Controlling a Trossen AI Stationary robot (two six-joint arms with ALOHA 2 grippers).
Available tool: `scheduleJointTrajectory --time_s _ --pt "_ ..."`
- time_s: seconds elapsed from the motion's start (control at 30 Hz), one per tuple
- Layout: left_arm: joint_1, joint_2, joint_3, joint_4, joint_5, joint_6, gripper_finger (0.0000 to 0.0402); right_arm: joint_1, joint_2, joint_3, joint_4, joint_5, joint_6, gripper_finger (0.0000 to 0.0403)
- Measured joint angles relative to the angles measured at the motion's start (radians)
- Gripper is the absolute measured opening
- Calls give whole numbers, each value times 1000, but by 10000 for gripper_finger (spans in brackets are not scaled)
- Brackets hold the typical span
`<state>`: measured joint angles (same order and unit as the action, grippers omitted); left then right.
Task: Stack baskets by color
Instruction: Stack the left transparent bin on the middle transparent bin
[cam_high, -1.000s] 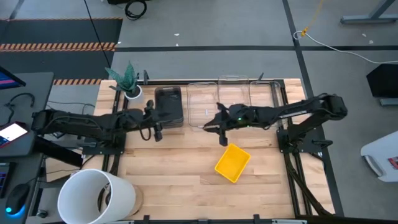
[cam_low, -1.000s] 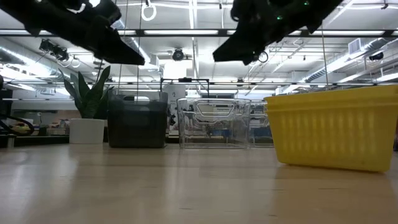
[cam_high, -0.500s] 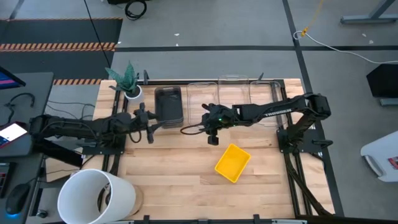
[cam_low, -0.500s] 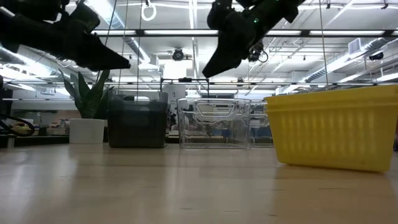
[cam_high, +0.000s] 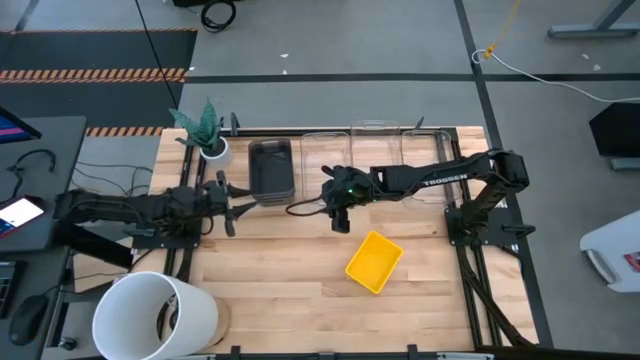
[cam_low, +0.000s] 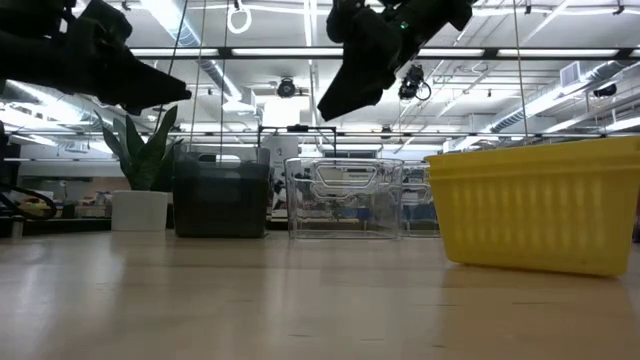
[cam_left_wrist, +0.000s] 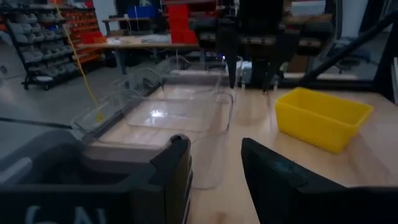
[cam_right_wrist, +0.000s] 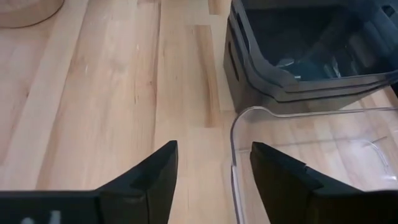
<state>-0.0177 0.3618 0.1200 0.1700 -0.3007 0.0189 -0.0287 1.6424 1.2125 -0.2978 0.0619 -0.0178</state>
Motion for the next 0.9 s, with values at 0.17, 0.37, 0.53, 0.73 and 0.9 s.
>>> scheduleJointTrajectory --time_s 0.17,0.37,0.53,0.73,0.9 --pt "0 -83 1 -62 -12 11 155 -20 0 0 -2 -21 21 208" --pt "0 -186 -3 -140 -12 20 139 -45 0 26 -52 -38 17 208" --pt "0 -279 -97 -115 -15 20 115 -56 3 106 -130 -37 -1 208" --pt "-15 -361 -106 -108 -2 52 90 -56 3 142 -193 -38 10 208" --pt "-38 -352 -105 -116 -16 72 70 -41 4 142 -239 -36 39 208"
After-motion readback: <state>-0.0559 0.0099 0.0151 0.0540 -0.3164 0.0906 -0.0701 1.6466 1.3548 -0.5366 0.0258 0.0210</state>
